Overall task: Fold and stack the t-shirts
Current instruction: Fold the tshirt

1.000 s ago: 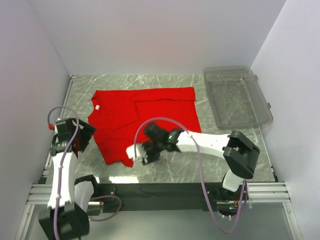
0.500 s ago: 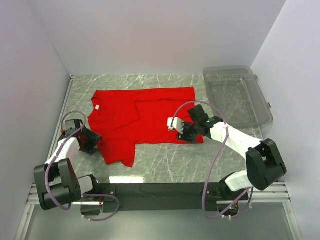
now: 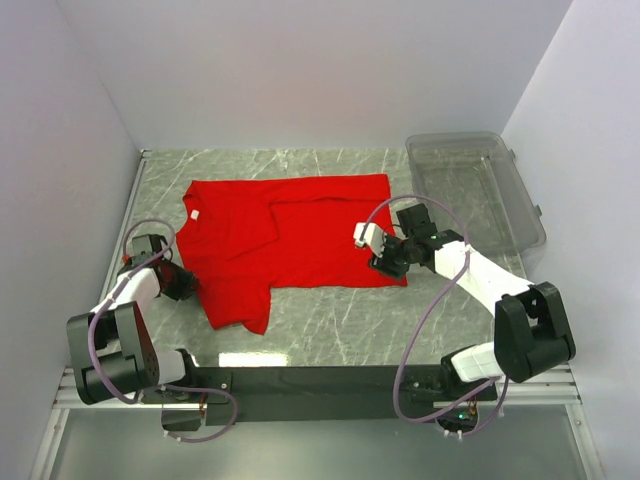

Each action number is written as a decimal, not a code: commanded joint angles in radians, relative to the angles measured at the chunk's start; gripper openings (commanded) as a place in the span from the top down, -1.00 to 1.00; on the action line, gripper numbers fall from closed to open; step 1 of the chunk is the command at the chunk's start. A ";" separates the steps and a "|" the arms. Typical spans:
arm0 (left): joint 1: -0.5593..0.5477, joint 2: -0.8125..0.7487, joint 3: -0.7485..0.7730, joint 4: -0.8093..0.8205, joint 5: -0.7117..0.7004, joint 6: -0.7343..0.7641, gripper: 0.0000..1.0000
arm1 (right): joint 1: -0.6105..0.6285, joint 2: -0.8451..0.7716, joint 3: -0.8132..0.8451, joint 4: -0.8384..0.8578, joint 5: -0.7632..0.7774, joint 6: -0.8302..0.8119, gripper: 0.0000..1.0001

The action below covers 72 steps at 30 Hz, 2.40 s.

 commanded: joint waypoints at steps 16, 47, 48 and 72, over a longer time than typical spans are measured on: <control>-0.028 -0.078 0.039 -0.008 -0.058 0.058 0.99 | -0.109 -0.014 -0.047 -0.157 -0.082 -0.348 -0.18; -0.028 -0.167 0.116 -0.080 -0.070 0.069 0.99 | -0.202 0.033 0.025 -0.080 -0.032 -0.208 1.00; -0.025 -0.168 0.131 -0.084 -0.072 0.069 0.99 | -0.211 0.036 0.041 -0.097 -0.045 -0.207 1.00; -0.013 0.016 0.292 -0.072 -0.001 0.093 0.99 | -0.251 0.245 0.255 -0.069 -0.051 -0.070 1.00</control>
